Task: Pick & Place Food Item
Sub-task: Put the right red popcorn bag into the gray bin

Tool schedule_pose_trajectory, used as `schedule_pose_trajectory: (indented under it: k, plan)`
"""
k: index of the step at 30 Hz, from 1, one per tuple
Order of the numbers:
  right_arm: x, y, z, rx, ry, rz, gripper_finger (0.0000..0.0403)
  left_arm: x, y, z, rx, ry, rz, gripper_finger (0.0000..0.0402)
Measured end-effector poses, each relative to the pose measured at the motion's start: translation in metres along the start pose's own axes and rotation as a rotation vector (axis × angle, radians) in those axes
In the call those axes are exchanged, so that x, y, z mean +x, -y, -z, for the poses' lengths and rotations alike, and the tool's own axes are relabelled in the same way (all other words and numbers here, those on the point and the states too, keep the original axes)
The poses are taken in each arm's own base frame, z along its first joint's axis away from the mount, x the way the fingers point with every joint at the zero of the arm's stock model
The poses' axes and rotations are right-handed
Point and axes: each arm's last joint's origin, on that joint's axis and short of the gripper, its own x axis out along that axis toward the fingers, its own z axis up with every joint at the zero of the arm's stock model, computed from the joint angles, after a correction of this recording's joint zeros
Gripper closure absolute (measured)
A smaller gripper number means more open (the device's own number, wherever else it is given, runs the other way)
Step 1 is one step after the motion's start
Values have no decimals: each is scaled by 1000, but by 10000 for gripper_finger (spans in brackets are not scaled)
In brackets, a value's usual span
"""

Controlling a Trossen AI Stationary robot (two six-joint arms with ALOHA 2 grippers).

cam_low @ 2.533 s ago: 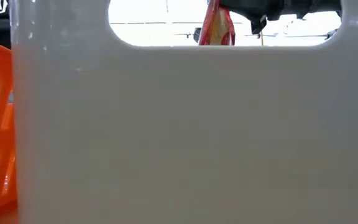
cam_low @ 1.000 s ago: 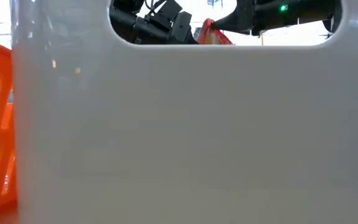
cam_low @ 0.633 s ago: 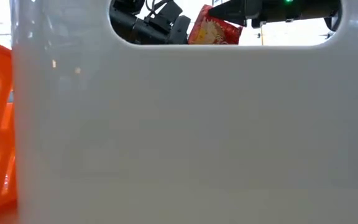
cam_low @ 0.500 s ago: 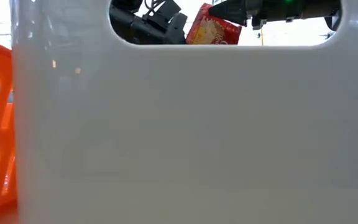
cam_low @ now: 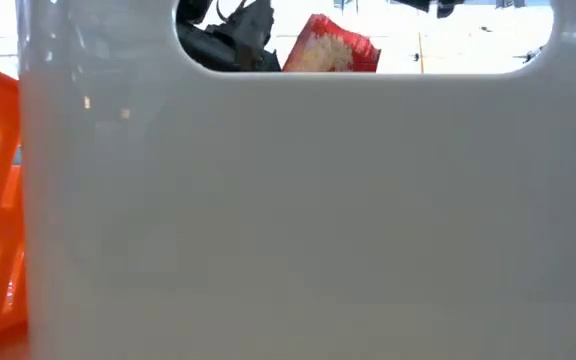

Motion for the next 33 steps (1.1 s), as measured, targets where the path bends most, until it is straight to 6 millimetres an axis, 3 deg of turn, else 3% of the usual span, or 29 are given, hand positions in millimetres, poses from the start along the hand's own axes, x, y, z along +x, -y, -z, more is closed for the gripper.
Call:
schedule_pose_trajectory:
  k: [5, 8, 11, 14, 19, 22, 28, 33]
  plan:
    - [-10, 1, -4, 11, -60, 69, 194, -9, 39, 5, 9, 29, 209, 385]
    - [-12, -1, -3, 41, -68, 25, 185, -16, 60, 9, 30, 31, 283, 385]
    - [-13, -2, -7, 90, -38, -52, 181, -22, 76, 14, 43, 34, 286, 385]
    - [-8, -3, -24, 120, -64, -152, 182, -26, 86, 20, 65, 17, 247, 385]
    - [10, -7, -66, 134, -271, -317, 182, -29, 89, 22, 102, 35, 158, 385]
    - [24, -17, -78, 112, -407, -415, 179, -27, 85, 21, 125, 39, 122, 385]
    - [53, -42, -71, 35, -624, -547, 179, -20, 68, 16, 123, 43, 75, 385]
    - [70, -44, -63, -16, -699, -516, 179, -18, 62, 18, 130, 16, 84, 385]
